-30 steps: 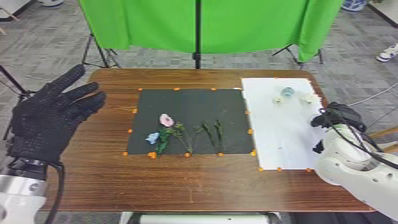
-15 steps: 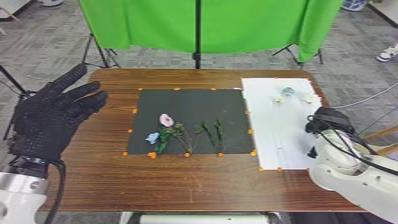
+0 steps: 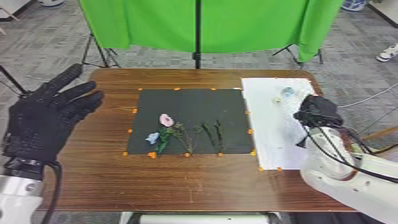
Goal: Arrange flowers
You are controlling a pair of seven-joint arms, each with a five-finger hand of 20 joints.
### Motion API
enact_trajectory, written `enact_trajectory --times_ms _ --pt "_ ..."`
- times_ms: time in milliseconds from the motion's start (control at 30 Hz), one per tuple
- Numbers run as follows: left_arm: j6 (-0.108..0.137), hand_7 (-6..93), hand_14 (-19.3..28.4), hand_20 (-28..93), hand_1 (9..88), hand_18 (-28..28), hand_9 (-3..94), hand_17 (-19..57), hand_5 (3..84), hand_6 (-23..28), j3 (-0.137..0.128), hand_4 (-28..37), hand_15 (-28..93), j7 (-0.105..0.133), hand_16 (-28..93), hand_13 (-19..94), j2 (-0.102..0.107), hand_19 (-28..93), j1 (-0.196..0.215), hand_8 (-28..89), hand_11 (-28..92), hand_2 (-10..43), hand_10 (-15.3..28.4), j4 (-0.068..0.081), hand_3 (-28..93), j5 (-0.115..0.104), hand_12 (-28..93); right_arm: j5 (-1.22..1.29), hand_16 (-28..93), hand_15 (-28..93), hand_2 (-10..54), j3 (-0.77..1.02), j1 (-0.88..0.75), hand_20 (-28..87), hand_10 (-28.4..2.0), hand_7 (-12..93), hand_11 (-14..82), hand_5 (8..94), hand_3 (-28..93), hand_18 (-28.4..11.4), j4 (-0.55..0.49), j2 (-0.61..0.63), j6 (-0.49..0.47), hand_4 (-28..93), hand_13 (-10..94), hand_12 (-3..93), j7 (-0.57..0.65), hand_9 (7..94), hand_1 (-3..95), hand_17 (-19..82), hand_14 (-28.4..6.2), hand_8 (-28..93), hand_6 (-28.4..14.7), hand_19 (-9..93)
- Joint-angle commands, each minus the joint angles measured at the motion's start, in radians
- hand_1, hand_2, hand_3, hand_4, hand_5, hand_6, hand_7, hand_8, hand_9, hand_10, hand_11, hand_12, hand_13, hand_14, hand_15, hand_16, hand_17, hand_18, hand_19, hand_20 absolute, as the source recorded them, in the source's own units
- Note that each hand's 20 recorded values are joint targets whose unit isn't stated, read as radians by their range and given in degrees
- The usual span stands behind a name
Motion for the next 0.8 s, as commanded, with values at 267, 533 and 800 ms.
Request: enact_trajectory --times_ms 267,533,800 --pt "-0.019 16.0 28.4 41 23.1 28.4 30.9 -4.4 32.8 7.8 0.010 -24.7 44 -0.020 -7 24 0.003 51 -0.040 -11 24 7.4 20.9 0.006 76 0.012 11 0.068 23 47 -9.5 -0.251 0.338 9 -5.0 15 19.3 87.3 63 -17.0 -0.037 -0.424 -0.012 -28 88 25.7 -0.172 93.7 57.9 44 -2.7 2 4.1 93" --pt "-0.024 16.0 28.4 41 23.2 28.4 31.0 -4.4 32.8 7.8 0.003 -24.7 44 0.008 -7 24 0.023 51 -0.036 -11 25 7.4 20.9 0.014 76 0.006 11 0.104 23 48 -9.5 -0.339 0.408 10 -5.0 15 19.8 87.2 63 -17.1 -0.005 -0.558 0.008 -28 88 25.8 -0.205 93.7 57.5 43 -2.7 2 4.0 93" --pt "-0.053 15.9 28.4 41 23.2 28.4 31.0 -4.4 32.9 7.9 0.019 -24.6 44 0.002 -7 24 0.039 51 -0.082 -11 25 7.3 20.8 0.033 76 0.010 11 0.140 23 49 -9.5 -0.418 0.462 12 -5.1 16 20.7 86.9 63 -17.3 0.043 -0.666 0.024 -28 88 25.6 -0.201 93.7 57.3 43 -2.7 2 4.2 93"
